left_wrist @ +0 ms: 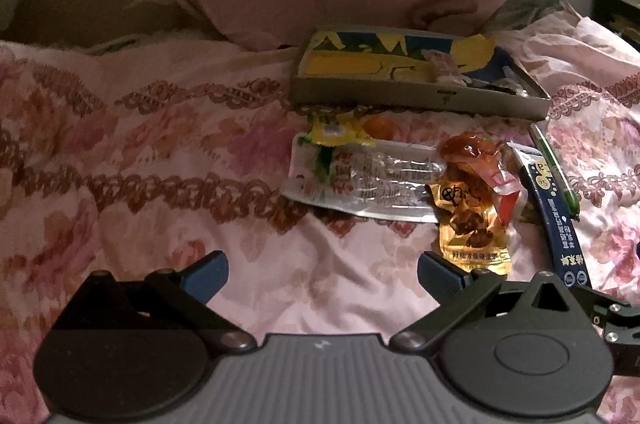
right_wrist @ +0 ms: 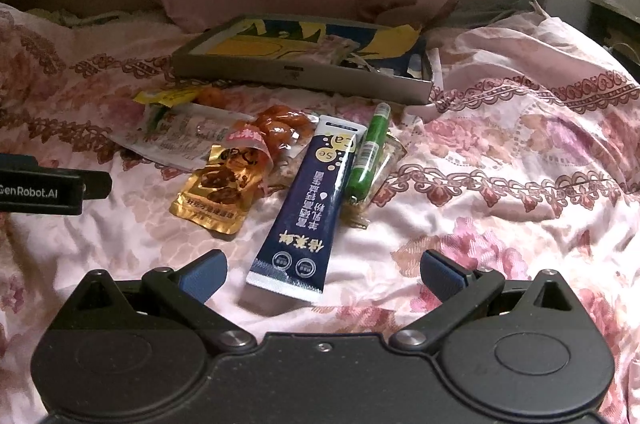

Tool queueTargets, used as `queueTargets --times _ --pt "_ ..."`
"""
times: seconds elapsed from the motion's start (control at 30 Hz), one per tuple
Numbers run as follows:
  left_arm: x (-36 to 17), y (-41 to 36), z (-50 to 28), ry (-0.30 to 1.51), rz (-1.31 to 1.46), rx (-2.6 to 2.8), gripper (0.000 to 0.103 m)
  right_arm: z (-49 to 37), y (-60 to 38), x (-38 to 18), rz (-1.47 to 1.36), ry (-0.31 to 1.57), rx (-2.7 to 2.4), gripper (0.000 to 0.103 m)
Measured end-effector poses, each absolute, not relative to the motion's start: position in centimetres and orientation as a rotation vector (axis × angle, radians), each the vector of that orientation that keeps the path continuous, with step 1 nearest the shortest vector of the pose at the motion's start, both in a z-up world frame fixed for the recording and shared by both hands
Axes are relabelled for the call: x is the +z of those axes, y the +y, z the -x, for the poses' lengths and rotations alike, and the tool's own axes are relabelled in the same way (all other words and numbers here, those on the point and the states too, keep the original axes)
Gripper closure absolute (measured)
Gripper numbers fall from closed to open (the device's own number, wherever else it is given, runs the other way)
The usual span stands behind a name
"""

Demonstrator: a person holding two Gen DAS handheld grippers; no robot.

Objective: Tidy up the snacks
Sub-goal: 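Move the right gripper toward the navy-blue 'Ca' snack tube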

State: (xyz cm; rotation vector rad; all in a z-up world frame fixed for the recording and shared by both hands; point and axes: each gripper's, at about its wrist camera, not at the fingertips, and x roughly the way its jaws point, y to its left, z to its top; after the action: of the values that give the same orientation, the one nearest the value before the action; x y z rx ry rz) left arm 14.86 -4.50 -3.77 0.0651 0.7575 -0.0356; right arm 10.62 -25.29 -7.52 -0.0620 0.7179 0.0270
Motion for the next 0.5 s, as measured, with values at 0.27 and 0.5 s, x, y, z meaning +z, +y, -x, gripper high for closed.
queueTargets --times 0.27,0.5 --pt "-3.9 -5.6 -16.6 0.759 -0.096 -0.048 0.0 -12.3 -26.6 -7.8 0.002 0.741 0.023 0.001" --pt "-4.2 -6.9 -17.8 0.762 -0.119 -0.07 0.0 -13.0 -26.8 -8.0 -0.014 0.751 0.031 0.001"
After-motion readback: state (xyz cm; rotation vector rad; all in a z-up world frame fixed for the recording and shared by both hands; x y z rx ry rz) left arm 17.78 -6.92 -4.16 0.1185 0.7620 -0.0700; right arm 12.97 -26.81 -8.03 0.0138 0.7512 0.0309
